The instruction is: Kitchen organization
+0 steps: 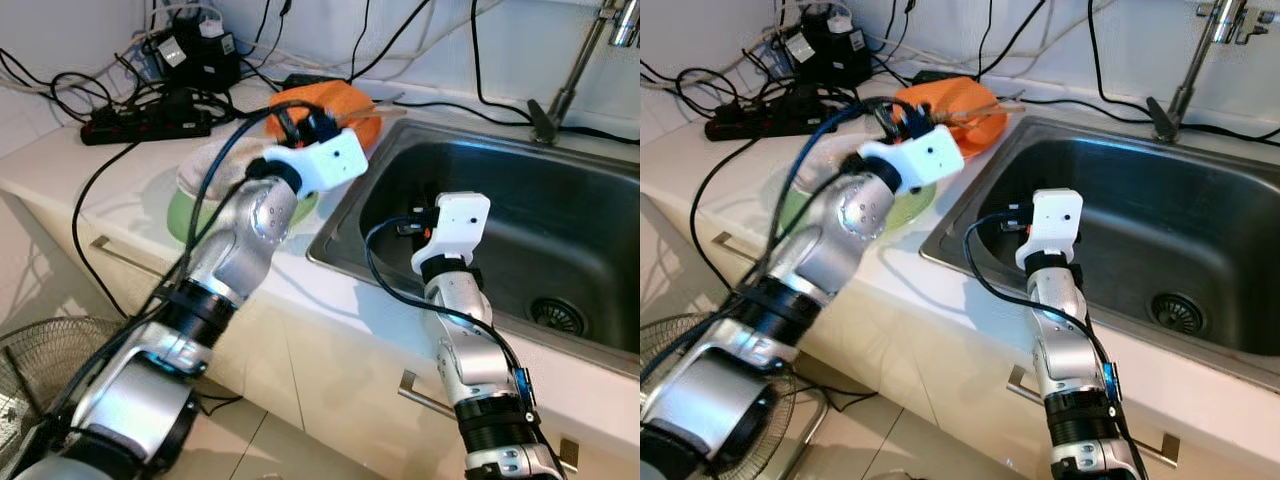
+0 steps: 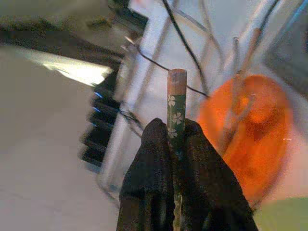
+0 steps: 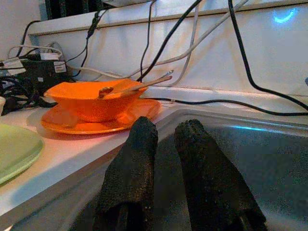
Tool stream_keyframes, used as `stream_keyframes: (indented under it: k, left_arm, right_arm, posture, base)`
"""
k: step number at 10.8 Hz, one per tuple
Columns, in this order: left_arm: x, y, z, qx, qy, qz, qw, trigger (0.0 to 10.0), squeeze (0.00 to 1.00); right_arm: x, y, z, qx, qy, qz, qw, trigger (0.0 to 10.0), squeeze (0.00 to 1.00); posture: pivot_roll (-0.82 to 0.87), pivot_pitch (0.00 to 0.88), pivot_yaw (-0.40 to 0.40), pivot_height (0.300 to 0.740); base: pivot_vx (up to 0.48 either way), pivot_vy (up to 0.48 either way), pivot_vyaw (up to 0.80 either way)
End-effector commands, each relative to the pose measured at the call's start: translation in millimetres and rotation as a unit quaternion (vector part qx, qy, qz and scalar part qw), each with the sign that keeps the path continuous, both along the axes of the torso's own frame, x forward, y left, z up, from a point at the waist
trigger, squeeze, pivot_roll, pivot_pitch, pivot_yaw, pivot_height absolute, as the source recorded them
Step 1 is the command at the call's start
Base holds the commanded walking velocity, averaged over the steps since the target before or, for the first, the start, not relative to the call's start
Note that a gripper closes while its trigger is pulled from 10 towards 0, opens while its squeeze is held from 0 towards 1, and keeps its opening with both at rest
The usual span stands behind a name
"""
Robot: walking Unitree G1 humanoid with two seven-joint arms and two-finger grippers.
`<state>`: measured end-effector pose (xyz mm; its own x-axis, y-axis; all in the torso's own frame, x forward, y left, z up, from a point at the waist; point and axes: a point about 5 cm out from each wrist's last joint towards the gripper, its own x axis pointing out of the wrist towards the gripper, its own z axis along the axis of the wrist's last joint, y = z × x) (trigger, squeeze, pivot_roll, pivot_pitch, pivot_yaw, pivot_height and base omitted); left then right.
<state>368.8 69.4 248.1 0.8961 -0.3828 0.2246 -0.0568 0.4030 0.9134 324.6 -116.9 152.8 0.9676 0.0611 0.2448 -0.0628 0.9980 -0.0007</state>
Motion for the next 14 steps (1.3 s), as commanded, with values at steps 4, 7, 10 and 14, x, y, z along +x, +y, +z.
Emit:
stream_keyframes:
  k: [4,7,10,14]
  left_arm:
    - [-44.6,-23.8,53,-0.163,-0.164,-0.157,0.960,10.0,0.00]
    - [-50.4,-40.2,26,-0.377,0.008,-0.267,0.887,10.0,0.00]
    - [-50.1,-33.2,21,-0.479,0.046,-0.288,0.828,10.0,0.00]
    - [-37.5,-17.7,1,-0.573,0.108,-0.274,0.765,10.0,0.00]
  right_arm:
    - [1.4,1.0,0,0.006,-0.002,0.002,1.000,10.0,0.00]
    - [1.7,-7.3,0,0.002,-0.004,-0.012,1.000,10.0,0.00]
    - [2.2,-17.5,0,-0.008,-0.005,-0.029,1.000,10.0,0.00]
    - [4.0,-40.7,2,-0.033,-0.008,-0.065,0.997,10.0,0.98]
  posture:
    - [0.05,0.000,0.068,0.740]
    - [0.04,0.000,0.074,0.740]
    - [0.04,0.000,0.073,0.740]
    - [0.03,0.000,0.074,0.740]
  base:
    - [0.000,0.000,0.00]
    - [0.000,0.000,0.00]
    - [0.000,0.000,0.00]
    - [0.000,0.000,0.00]
